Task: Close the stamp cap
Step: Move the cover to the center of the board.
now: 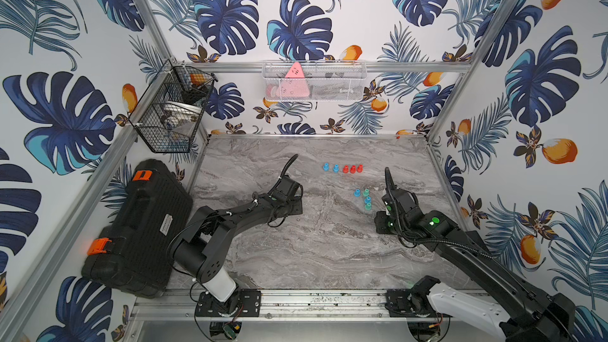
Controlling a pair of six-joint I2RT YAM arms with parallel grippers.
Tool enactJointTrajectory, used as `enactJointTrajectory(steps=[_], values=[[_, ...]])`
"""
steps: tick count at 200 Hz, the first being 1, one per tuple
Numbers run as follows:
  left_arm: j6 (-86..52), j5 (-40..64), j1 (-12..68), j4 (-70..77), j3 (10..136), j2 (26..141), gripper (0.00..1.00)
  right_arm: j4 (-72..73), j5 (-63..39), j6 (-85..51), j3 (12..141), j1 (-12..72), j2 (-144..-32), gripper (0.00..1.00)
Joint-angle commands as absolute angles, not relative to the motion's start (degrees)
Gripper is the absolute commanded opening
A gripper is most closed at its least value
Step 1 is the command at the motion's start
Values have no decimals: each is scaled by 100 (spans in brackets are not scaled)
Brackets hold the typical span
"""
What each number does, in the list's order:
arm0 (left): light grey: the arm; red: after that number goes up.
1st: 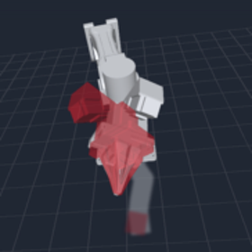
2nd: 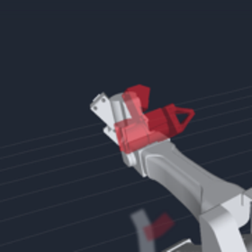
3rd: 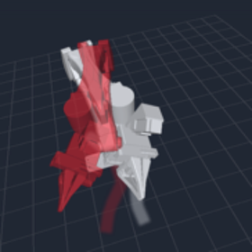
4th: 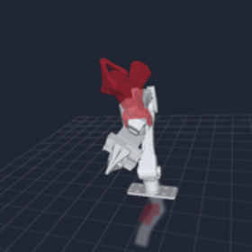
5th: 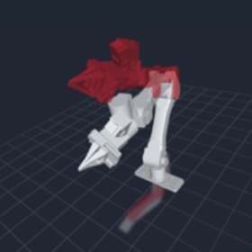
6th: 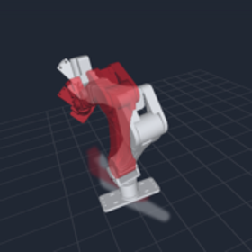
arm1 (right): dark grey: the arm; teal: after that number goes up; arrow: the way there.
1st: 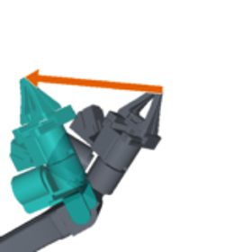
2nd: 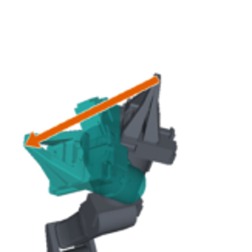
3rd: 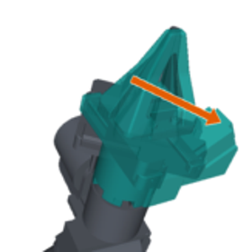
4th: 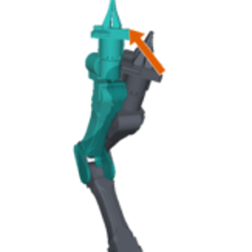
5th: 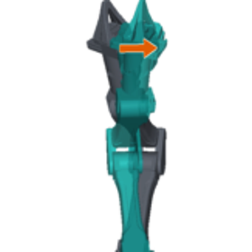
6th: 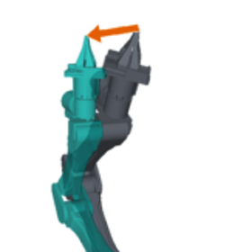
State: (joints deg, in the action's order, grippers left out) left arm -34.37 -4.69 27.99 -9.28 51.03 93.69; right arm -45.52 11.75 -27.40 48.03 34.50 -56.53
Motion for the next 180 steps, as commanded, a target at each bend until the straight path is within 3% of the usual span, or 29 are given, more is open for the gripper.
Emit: enactJointTrajectory(steps=[1,180], values=[[-3411,-501,2769,-789,5190,9451,62,-4453,1241,-2776,4808,3463,-5641,36],[-3401,-387,2653,-605,5230,10015,61,-4447,1252,-2793,4821,3480,-5692,36]])
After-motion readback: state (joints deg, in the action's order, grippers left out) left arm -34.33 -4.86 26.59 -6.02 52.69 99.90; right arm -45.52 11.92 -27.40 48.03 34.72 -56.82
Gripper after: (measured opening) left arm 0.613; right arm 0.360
